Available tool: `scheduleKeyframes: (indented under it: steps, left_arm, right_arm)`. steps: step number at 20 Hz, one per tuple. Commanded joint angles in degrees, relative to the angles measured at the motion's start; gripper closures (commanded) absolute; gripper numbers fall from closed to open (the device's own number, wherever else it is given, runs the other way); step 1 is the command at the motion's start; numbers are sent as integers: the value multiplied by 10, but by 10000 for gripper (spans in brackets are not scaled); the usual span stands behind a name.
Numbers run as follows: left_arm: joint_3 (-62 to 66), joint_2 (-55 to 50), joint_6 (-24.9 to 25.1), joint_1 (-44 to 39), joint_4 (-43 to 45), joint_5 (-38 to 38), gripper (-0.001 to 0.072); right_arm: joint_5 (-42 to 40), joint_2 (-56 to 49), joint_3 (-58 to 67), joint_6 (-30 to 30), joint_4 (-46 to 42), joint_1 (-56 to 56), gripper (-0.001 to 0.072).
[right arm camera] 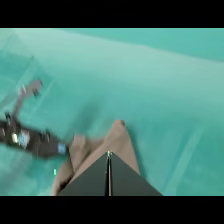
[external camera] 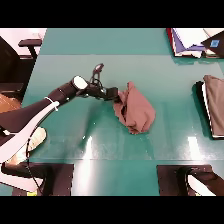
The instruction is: Fold the shirts.
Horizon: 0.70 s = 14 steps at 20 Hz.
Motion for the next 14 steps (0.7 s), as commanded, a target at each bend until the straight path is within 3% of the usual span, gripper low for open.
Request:
scheduleKeyframes:
  steps: [1, 6, 7, 8, 9, 14]
  left_arm:
    - [24, 22, -2, 45, 58, -42, 681]
    - [25, 99, -1, 104, 186, -100, 681]
    - [25, 106, -1, 111, 211, -112, 680]
    - [25, 114, -1, 118, 235, -124, 680]
    - [25, 118, -1, 124, 263, -135, 680]
    - [26, 118, -1, 136, 360, -193, 680]
  right_arm:
    - [28, 12, -57, 0, 0, 0, 688]
    - [2, 32, -259, 1, 2, 0, 686]
    - [2, 25, -297, 5, 3, 0, 593]
    - [1, 10, -335, 7, 3, 0, 322]
    - [-7, -8, -371, 7, 7, 0, 195]
    - [-142, -111, -488, 5, 92, 0, 216]
